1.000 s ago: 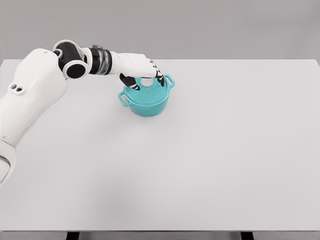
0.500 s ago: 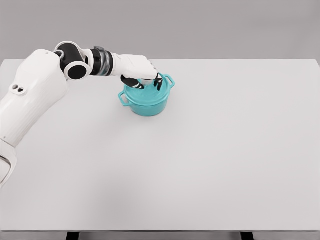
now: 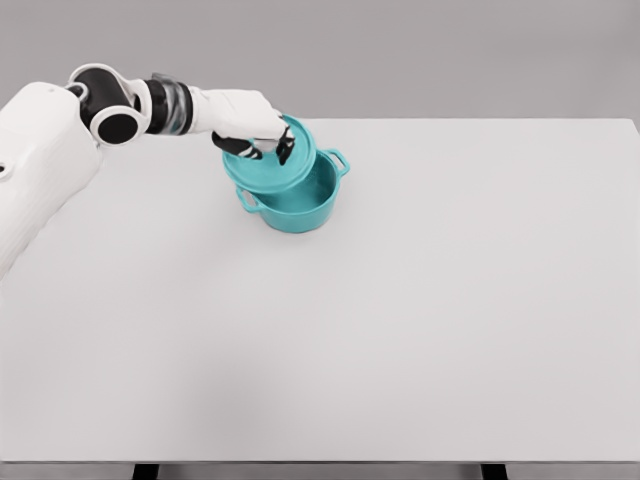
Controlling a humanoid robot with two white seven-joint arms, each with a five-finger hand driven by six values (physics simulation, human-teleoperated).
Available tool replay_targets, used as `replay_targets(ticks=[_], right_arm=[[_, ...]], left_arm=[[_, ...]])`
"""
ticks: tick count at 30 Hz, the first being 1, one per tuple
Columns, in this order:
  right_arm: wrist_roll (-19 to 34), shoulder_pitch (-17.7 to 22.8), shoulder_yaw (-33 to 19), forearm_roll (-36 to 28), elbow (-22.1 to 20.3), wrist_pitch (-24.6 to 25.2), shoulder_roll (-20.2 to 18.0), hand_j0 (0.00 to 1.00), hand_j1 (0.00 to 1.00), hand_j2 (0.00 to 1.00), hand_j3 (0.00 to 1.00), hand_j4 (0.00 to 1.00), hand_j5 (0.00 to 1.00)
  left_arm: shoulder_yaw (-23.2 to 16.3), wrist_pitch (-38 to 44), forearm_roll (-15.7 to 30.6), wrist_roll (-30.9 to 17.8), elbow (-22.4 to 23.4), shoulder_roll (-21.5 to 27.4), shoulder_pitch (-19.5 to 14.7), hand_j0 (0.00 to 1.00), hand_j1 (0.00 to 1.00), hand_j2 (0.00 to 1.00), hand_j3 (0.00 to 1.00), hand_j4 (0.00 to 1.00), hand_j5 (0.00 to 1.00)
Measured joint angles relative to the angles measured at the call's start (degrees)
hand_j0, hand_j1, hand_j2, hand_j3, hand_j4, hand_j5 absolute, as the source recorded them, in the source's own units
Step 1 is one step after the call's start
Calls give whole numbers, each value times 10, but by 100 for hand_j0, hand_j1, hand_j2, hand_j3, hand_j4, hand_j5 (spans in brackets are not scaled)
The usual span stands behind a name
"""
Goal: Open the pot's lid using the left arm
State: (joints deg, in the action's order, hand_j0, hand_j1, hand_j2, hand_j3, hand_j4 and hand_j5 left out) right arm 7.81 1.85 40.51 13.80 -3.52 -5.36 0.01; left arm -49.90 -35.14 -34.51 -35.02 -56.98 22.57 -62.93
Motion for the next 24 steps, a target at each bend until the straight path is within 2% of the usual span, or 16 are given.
replay_targets(ticks=[8,14,16,18,20,24], right_arm=[[0,0,0,0,0,0,0,100,100,100,100,100,100],[0,-1,0,0,0,0,0,100,100,100,100,100,100],[0,0,0,0,0,0,0,100,100,100,100,100,100],[0,-1,0,0,0,0,0,100,100,100,100,100,100],[0,-1,0,0,0,0,0,100,100,100,100,100,100],[0,-1,0,0,0,0,0,100,100,100,100,100,100]], left_arm=[[0,0,-2,0,-27,99,27,49,49,49,49,49,49],[-2,0,-4,0,-27,136,40,52,52,52,52,52,52],[-2,0,-4,0,-26,141,44,68,68,68,68,68,68],[-3,0,-1,0,-22,143,44,100,100,100,100,100,100],[-3,0,11,0,-10,144,45,100,100,100,100,100,100],[-4,0,65,0,39,143,51,100,100,100,100,100,100]])
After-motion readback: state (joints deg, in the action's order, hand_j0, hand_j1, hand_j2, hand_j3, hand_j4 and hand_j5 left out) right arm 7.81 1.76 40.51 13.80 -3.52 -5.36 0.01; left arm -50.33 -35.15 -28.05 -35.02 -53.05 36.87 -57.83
